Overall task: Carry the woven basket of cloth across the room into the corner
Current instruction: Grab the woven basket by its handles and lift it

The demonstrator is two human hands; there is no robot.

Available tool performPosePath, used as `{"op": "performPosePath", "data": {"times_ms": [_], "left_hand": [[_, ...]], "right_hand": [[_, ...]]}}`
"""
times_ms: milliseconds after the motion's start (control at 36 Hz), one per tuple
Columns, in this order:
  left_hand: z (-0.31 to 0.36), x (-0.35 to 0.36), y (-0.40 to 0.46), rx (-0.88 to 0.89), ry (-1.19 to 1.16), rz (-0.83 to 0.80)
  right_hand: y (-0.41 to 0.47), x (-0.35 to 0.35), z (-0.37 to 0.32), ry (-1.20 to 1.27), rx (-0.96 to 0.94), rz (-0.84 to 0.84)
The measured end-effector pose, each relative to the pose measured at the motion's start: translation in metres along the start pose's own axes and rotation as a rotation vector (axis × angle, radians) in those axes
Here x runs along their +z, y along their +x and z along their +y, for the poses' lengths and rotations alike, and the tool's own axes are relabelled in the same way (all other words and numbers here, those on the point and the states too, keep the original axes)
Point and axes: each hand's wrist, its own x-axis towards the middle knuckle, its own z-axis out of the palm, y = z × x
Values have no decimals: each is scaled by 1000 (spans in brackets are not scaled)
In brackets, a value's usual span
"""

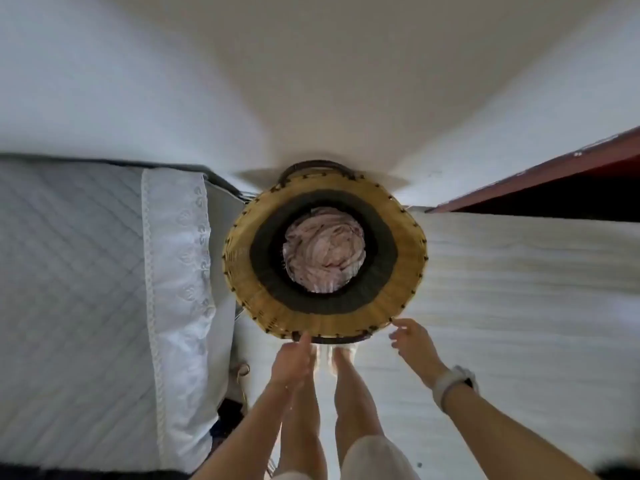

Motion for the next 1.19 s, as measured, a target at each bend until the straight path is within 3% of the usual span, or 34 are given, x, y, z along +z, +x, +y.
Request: {"op": "performPosePath", "data": {"times_ms": [194,389,472,583,667,778,972,1194], "left_hand": [[1,46,47,-132,-161,29],[-7,59,61,-56,-261,184],[-5,55,60,-19,-253,222],[-1,50,55,18,-243,264],[6,39,45,37,-251,312],[10,21,38,54,-263,422],[21,-20,35,286,-195,525],[37,-73,-3,545,25,685]], "right_hand": [[58,4,-112,-183,-346,118],[79,10,-220,-421,-821,317],[81,18,-247,-598,-944,326],[87,19,-256,-815,-932,288],[85,15,-257,-844,-910,205],[83,10,-237,-698,-866,136],[70,-25,-189,-421,-659,200],[-15,-40,-107,-4,-497,319]]}}
